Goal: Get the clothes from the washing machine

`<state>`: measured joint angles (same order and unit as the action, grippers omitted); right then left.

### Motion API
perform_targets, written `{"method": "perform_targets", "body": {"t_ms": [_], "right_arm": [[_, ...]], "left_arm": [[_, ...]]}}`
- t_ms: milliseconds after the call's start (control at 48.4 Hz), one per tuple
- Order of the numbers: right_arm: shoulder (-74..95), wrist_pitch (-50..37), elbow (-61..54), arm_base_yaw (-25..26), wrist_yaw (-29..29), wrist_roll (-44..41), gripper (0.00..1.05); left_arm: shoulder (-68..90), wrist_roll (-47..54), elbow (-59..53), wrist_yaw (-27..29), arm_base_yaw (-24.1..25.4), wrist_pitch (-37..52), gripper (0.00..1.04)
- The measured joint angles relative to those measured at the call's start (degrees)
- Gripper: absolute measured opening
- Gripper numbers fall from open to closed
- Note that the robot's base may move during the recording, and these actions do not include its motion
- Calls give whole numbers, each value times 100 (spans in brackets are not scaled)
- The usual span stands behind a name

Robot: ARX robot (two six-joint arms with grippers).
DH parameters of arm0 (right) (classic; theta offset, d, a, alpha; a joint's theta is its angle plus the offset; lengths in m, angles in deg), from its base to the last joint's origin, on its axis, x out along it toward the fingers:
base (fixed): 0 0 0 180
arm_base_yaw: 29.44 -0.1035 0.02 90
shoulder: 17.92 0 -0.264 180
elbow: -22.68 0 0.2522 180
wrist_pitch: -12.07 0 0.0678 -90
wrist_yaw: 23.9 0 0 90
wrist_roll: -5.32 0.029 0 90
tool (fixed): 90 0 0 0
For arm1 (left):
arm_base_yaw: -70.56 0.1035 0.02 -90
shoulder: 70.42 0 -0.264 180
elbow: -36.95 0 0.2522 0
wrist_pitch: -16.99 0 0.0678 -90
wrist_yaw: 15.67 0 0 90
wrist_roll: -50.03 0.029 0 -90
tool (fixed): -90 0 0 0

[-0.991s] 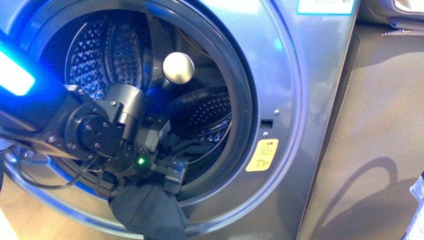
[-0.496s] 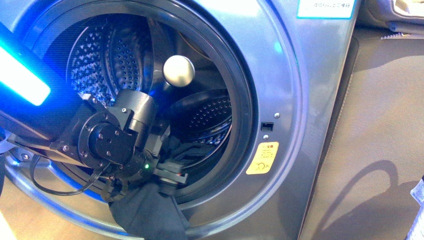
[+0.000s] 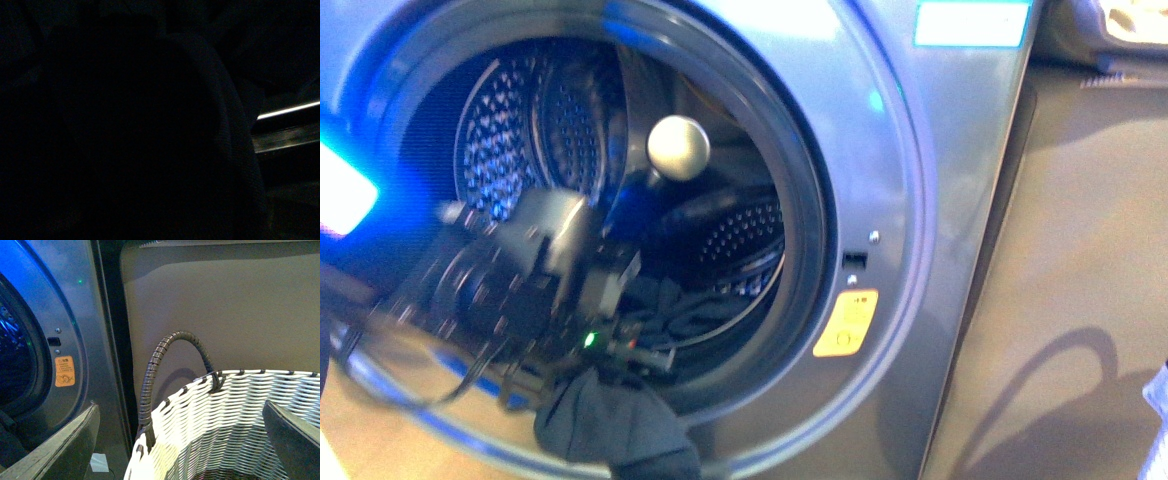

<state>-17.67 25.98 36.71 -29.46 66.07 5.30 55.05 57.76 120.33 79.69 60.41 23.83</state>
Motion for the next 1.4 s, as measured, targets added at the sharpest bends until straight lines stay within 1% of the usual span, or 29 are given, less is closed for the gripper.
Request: {"method": "perform_targets", "body": {"t_ms": [124,289,578,846,1197,1404], "right_arm": [[0,0,0,0,-2,0,97],[0,0,0,0,0,0,97],[0,0,0,0,0,0,97],[0,0,0,0,-2,0,97],[0,0,0,0,0,0,97],[0,0,0,0,-2,0,97]], "left_arm": [[-302,26,-258,-164,-31,201,11],[-1187,131,-767,-446,-170,520,11],[-2216,155,-1497,-798,-238,601,11],[-3220,264,-1941,-1071,-229,535,11],[-4819,337,-1923,-1725,-258,-17,11],[-5508,299,-1458,-1840,-527,-267,11]]}}
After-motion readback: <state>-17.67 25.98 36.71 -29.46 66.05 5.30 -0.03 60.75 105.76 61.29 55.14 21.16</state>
